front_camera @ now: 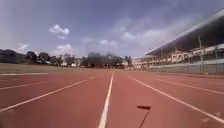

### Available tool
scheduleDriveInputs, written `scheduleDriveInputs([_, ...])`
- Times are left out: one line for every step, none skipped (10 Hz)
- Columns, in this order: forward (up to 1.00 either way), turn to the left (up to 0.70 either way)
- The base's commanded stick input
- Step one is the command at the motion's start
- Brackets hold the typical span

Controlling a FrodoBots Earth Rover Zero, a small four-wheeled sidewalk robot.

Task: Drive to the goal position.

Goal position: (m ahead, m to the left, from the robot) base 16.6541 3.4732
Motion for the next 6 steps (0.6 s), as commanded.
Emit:
scheduleDriveInputs([0.70, 0.00])
scheduleDriveInputs([0.70, 0.00])
scheduleDriveInputs([0.70, 0.00])
scheduleDriveInputs([0.70, 0.00])
scheduleDriveInputs([0.70, 0.00])
scheduleDriveInputs([0.70, 0.00])
